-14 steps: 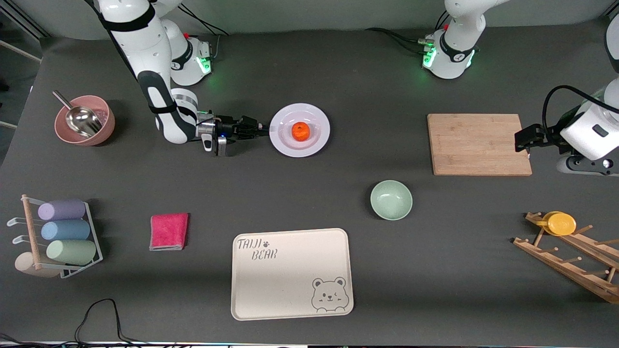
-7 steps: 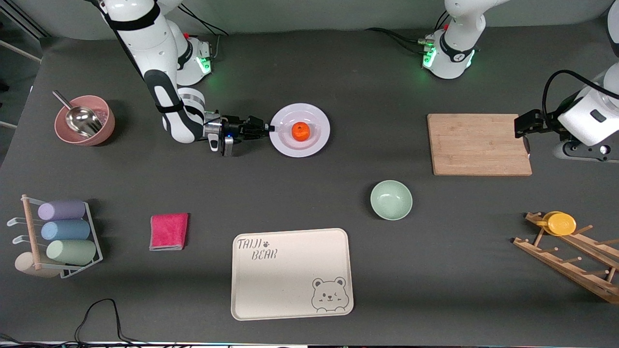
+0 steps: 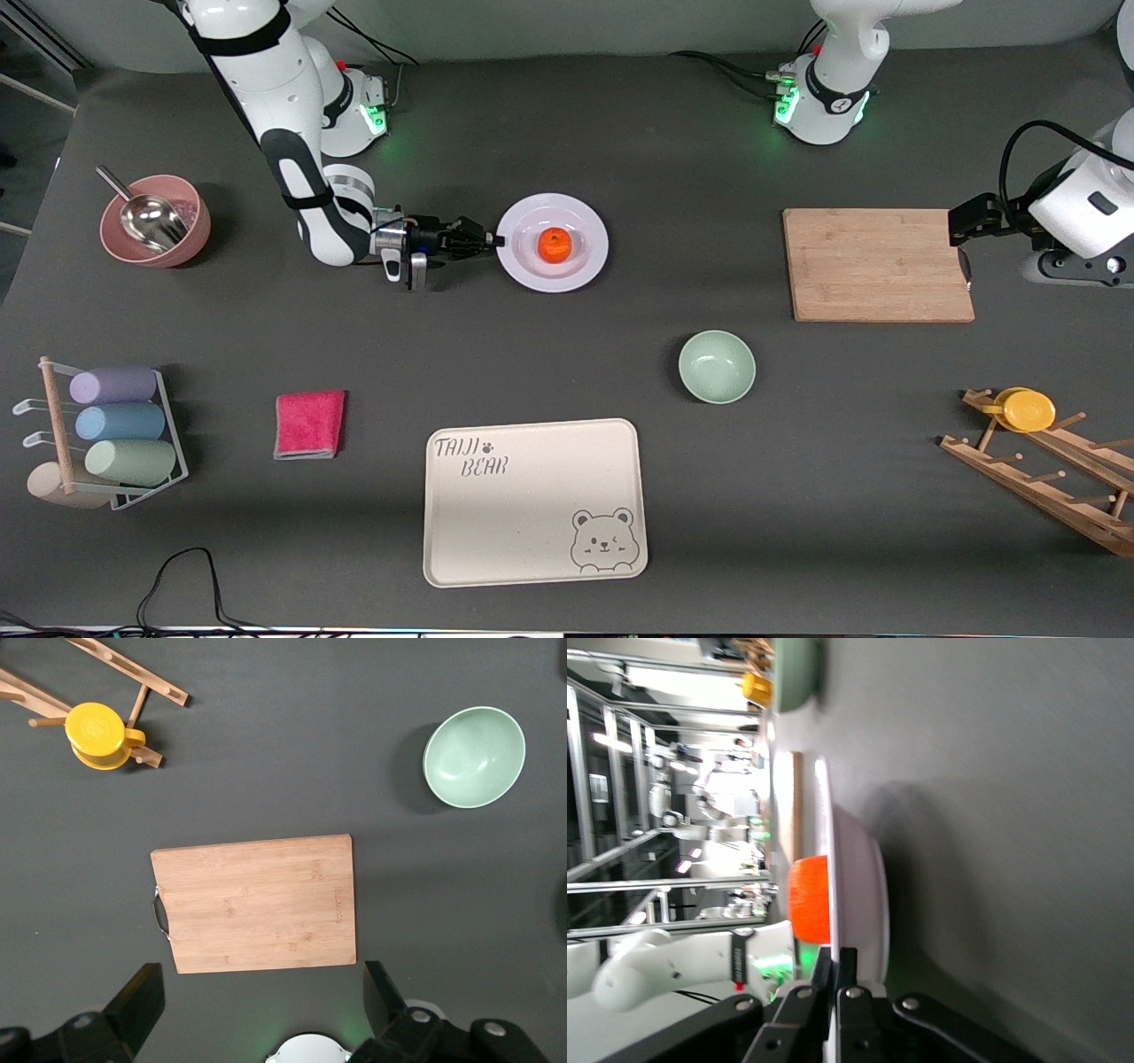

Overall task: Place orange and plate with both arms
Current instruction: 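Slide the plate with the right gripper onto the bear-printed tray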

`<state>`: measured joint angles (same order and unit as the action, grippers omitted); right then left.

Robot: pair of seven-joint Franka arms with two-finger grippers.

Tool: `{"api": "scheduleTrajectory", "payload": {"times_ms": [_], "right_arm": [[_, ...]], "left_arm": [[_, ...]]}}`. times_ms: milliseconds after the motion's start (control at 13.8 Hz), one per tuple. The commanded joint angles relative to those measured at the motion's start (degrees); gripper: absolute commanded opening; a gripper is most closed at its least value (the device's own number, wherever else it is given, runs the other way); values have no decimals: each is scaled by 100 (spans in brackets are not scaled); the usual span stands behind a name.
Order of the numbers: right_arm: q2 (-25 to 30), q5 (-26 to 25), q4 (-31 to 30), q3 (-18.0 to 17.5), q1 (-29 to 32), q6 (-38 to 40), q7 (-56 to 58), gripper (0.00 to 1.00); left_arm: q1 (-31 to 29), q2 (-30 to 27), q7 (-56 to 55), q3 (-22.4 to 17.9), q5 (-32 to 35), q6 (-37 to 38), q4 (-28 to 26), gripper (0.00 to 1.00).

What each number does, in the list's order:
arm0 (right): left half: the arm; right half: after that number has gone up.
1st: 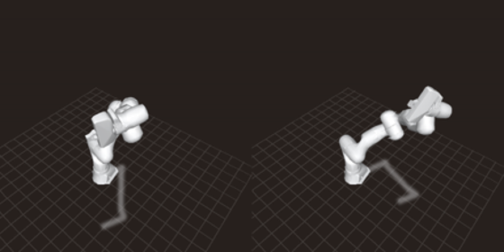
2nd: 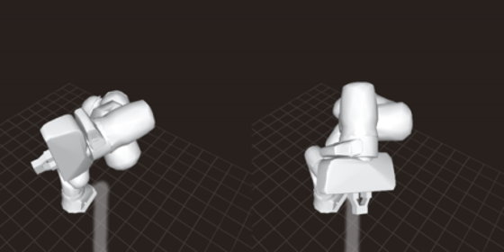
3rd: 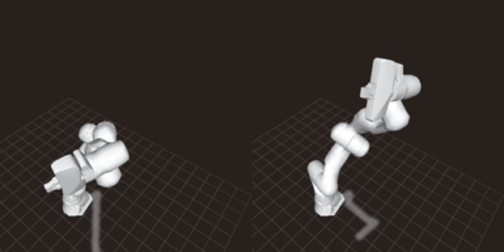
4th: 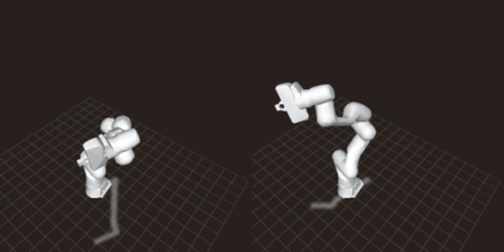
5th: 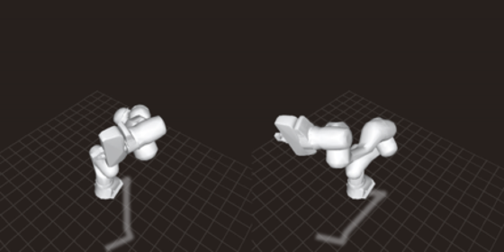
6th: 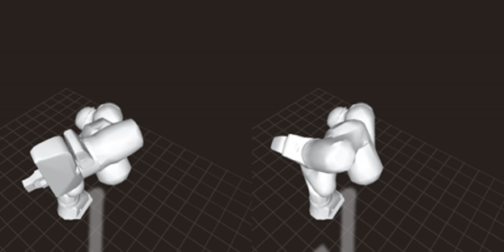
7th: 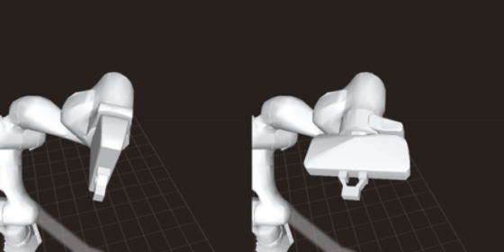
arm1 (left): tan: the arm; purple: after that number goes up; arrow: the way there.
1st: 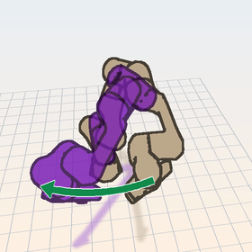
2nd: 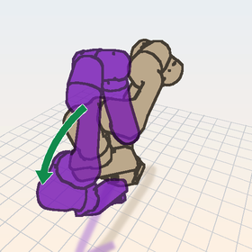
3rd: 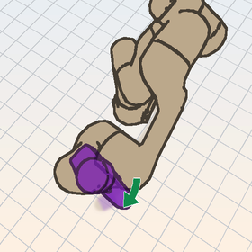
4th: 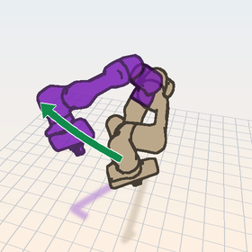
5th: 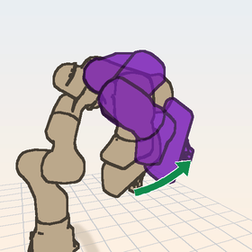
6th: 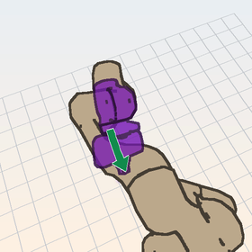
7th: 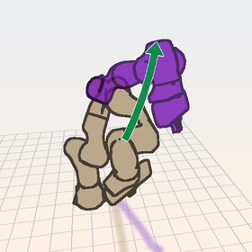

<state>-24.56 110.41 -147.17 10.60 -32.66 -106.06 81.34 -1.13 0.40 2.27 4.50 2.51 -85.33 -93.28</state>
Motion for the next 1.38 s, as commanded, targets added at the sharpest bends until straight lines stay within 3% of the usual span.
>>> {"api": "scheduleTrajectory", "payload": {"times_ms": [0, 218, 436, 655, 1309], "right_arm": [[889, -71, -84, -14, 321, 182, -669, 0], [1576, -405, -57, -14, 480, 182, -1566, 0], [1508, -520, 275, -14, 629, 173, -1859, 0], [667, -791, 1423, 4, 822, 173, -2182, 0], [-2234, -968, 6291, 21, 1323, 182, -4248, 0]], "left_arm": [[236, -215, 90, -248, -58, -97, -208, 100], [227, -303, 90, -239, -58, -334, -453, 100], [210, -688, 107, -248, -58, -904, -1076, 100], [192, -751, 116, -239, -67, -1047, -1210, 100], [192, -734, 107, -248, -76, -985, -1227, 100]]}}
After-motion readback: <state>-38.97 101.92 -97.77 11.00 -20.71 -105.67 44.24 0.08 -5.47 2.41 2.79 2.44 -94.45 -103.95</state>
